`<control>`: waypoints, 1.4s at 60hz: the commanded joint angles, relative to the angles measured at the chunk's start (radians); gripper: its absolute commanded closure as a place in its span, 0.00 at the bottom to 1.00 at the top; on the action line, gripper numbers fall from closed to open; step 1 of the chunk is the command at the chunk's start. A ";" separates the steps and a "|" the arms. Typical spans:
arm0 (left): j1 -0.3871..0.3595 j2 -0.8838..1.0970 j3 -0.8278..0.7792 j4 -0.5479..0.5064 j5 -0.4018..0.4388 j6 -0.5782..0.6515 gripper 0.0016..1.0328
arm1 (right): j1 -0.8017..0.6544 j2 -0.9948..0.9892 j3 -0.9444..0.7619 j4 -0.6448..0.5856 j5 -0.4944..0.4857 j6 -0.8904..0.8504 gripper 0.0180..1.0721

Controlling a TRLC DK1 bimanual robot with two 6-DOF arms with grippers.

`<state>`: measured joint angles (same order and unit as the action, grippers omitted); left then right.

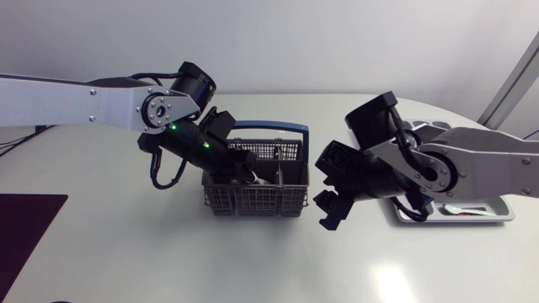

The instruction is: Unload the cutlery basket into the drawer organizer.

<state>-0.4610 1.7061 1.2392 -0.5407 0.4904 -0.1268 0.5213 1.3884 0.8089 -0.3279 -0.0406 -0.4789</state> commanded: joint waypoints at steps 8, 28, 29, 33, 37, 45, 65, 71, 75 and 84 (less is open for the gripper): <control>0.018 -0.125 0.055 -0.088 0.062 0.012 0.90 | 0.002 -0.019 -0.027 0.009 -0.002 -0.015 0.42; 0.022 -0.270 0.197 -0.378 0.066 0.075 0.90 | 0.013 -0.075 -0.025 0.004 -0.007 -0.020 0.42; 0.022 -0.278 0.197 -0.384 0.066 0.081 0.90 | 0.013 -0.084 -0.025 0.003 -0.010 -0.020 0.42; 0.015 -0.312 0.184 -0.412 0.066 0.128 0.90 | 0.013 -0.137 -0.020 -0.002 -0.028 -0.035 0.42; -0.011 -0.336 0.154 -0.420 0.066 0.185 0.90 | 0.013 -0.184 -0.014 -0.017 -0.076 -0.050 0.42; -0.088 -0.379 0.097 -0.400 0.066 0.280 0.90 | 0.019 -0.247 -0.005 -0.065 -0.176 -0.087 0.42; -0.357 -0.365 0.014 -0.321 0.030 0.403 0.90 | 0.120 -0.376 -0.047 -0.132 -0.243 -0.193 0.42; -0.398 -0.339 0.008 -0.304 0.000 0.432 0.90 | 0.169 -0.408 -0.059 -0.171 -0.263 -0.214 0.42; -0.409 -0.326 0.009 -0.297 -0.009 0.443 0.90 | 0.192 -0.430 -0.073 -0.191 -0.288 -0.231 0.43; -0.406 -0.295 0.013 -0.271 -0.039 0.455 0.90 | 0.215 -0.457 -0.105 -0.197 -0.306 -0.236 0.50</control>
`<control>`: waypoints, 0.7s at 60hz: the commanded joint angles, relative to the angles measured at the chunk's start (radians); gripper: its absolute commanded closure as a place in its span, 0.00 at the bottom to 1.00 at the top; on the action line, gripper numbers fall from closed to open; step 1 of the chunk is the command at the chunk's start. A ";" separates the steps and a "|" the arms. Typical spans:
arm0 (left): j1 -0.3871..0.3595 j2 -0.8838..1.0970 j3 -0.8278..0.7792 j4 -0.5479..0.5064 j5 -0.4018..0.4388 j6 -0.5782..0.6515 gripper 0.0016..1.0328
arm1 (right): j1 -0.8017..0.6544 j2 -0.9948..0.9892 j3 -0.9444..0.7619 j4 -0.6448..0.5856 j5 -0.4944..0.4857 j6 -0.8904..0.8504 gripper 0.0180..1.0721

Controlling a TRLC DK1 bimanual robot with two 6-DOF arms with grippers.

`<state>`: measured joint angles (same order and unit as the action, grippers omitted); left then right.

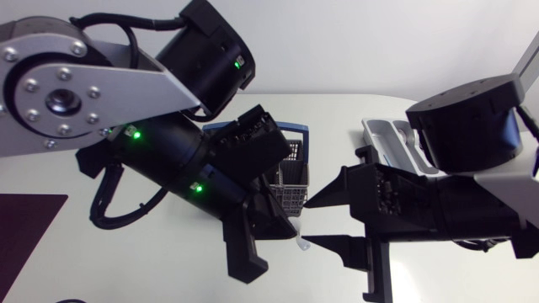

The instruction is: Unload the cutlery basket into the drawer organizer.

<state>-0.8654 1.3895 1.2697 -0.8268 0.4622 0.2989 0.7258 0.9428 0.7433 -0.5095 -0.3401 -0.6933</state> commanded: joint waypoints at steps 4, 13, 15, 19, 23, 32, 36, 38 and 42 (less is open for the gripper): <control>0.003 0.028 -0.020 0.020 -0.019 0.034 0.90 | 0.009 -0.022 -0.044 -0.012 -0.007 -0.026 0.49; 0.008 0.031 -0.030 0.020 -0.023 0.046 0.90 | -0.025 -0.033 -0.045 -0.015 -0.023 -0.032 0.49; 0.006 0.031 -0.032 0.020 -0.023 0.048 0.90 | -0.026 -0.032 -0.050 -0.018 -0.031 -0.032 0.49; 0.003 0.029 -0.030 0.022 -0.023 0.049 0.90 | -0.025 -0.022 -0.058 -0.012 -0.039 -0.029 0.49; 0.000 0.029 -0.029 0.022 -0.023 0.051 0.90 | -0.020 -0.010 -0.062 -0.006 -0.045 -0.028 0.50; 0.000 0.023 -0.032 0.023 -0.022 0.051 0.90 | -0.003 0.004 -0.082 0.032 -0.057 -0.003 0.58; -0.001 0.020 -0.033 0.023 -0.022 0.051 0.90 | 0.003 0.025 -0.082 0.051 -0.059 0.012 0.60; -0.004 0.019 -0.036 0.023 -0.022 0.051 0.90 | 0.004 0.033 -0.082 0.057 -0.066 0.015 0.61; -0.004 0.016 -0.039 0.026 -0.022 0.051 0.90 | 0.009 0.048 -0.079 0.078 -0.071 0.028 0.67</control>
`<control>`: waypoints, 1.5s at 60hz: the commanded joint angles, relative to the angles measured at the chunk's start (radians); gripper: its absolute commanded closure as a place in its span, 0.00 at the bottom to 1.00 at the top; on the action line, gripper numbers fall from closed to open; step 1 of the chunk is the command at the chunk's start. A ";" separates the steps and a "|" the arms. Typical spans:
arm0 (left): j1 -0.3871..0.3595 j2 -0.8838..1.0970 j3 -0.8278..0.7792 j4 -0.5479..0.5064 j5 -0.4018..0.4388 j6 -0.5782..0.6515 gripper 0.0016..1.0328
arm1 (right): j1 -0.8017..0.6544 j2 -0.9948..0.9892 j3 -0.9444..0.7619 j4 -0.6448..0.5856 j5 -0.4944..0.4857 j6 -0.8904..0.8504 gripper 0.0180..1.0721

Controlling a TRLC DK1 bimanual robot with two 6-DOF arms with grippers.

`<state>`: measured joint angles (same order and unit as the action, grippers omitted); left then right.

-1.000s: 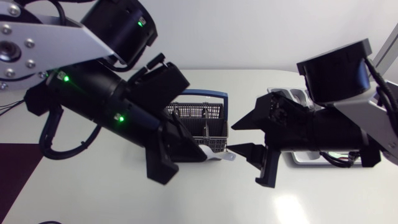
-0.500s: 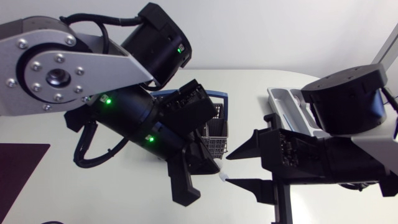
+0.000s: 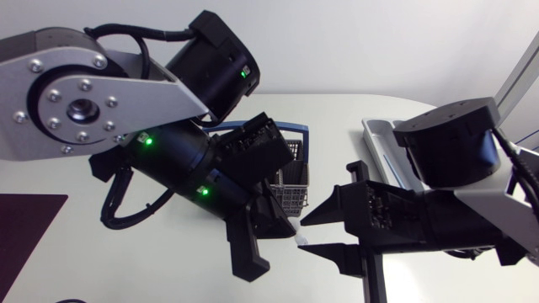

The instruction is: Unload the cutlery basket into the drawer organizer.

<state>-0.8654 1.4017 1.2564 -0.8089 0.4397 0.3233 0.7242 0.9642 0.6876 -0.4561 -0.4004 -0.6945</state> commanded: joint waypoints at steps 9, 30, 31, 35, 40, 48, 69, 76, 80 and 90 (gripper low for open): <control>0.002 0.000 -0.034 0.013 0.001 0.026 0.90 | 0.012 0.044 -0.014 0.042 -0.035 0.039 0.84; 0.028 -0.010 -0.043 0.031 0.004 0.017 0.88 | 0.007 0.050 -0.034 0.043 -0.069 0.023 0.95; 0.031 -0.012 -0.043 0.031 0.004 0.017 0.88 | 0.006 0.050 -0.034 0.043 -0.069 0.021 0.95; 0.039 -0.018 -0.041 0.033 0.005 0.016 0.83 | 0.006 0.050 -0.040 0.045 -0.068 0.021 0.95; 0.059 -0.036 -0.040 0.037 0.005 0.013 0.50 | 0.003 0.053 -0.046 0.045 -0.066 0.020 0.95; 0.091 -0.072 -0.034 0.060 0.005 0.007 0.14 | -0.012 0.053 -0.060 0.030 -0.060 0.001 0.95; 0.266 -0.061 0.017 0.142 -0.048 -0.151 0.11 | -0.342 -0.056 -0.066 -0.085 -0.052 -0.191 0.95; 0.338 -0.053 0.018 0.143 -0.067 -0.173 0.11 | -0.546 -0.062 -0.071 -0.095 -0.052 -0.307 0.95; 0.375 -0.053 0.017 0.142 -0.090 -0.182 0.11 | -0.675 -0.048 -0.082 -0.079 -0.054 -0.389 0.95; 0.413 -0.061 -0.006 0.137 -0.119 -0.176 0.11 | -0.956 0.030 -0.077 -0.030 -0.094 -0.553 0.95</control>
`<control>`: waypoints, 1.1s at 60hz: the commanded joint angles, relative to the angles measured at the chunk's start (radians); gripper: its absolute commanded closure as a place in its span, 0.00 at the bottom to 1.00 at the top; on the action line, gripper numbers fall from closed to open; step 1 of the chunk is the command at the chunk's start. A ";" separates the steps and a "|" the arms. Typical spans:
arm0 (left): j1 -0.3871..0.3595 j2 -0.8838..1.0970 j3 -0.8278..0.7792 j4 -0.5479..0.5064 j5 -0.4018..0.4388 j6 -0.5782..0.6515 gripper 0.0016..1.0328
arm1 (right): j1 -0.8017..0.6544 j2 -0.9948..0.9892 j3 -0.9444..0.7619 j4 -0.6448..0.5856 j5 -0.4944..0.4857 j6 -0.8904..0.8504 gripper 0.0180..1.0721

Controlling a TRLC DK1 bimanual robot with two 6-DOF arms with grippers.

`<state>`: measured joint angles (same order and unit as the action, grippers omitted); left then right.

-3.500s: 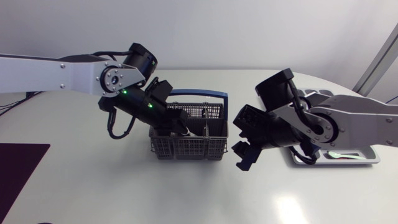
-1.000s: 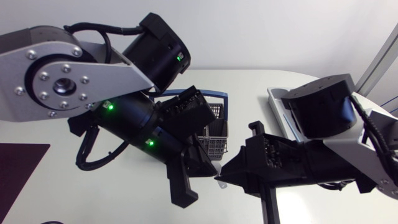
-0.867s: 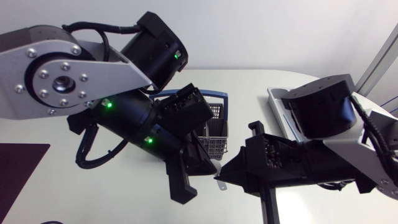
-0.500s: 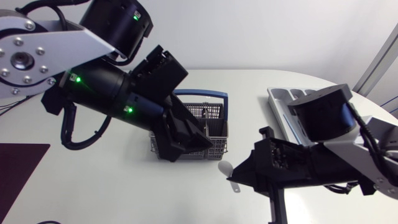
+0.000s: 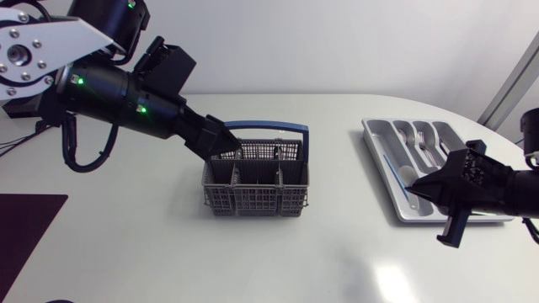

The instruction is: Unload the cutlery basket into the drawer organizer.

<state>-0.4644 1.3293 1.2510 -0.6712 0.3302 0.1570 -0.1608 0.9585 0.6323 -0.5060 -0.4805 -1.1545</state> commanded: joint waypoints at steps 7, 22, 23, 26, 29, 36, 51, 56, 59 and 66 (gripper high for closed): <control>0.033 0.010 -0.024 0.001 -0.030 -0.001 0.11 | -0.249 0.123 -0.023 0.084 -0.030 -0.215 0.95; 0.092 0.010 -0.061 0.002 -0.033 0.013 0.11 | -0.439 0.278 -0.009 0.239 -0.009 -0.358 0.95; 0.093 0.010 -0.064 0.002 -0.033 0.015 0.11 | -0.447 0.293 -0.011 0.259 -0.003 -0.366 0.95; 0.099 0.010 -0.070 0.002 -0.033 0.018 0.11 | -0.468 0.339 -0.008 0.311 0.010 -0.379 0.95; 0.110 0.007 -0.076 0.002 -0.033 0.021 0.11 | -0.493 0.399 0.007 0.348 0.017 -0.390 0.95; 0.141 -0.008 -0.085 0.001 -0.034 0.029 0.11 | -0.531 0.511 0.044 0.431 0.049 -0.406 0.95; 0.204 -0.044 -0.124 -0.008 -0.034 0.052 0.11 | -0.534 0.632 0.020 0.633 0.138 -0.433 0.95; 0.219 -0.051 -0.140 -0.008 -0.033 0.058 0.11 | -0.525 0.668 -0.009 0.716 0.184 -0.450 0.94; 0.228 -0.055 -0.150 -0.008 -0.033 0.058 0.11 | -0.520 0.672 -0.031 0.748 0.201 -0.459 0.94; 0.257 -0.056 -0.185 -0.007 -0.033 0.067 0.11 | -0.517 0.686 -0.072 0.753 0.224 -0.511 0.69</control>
<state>-0.2287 1.2842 1.1080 -0.6743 0.3004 0.2058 -0.6880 1.6203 0.6048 0.2375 -0.2710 -1.6073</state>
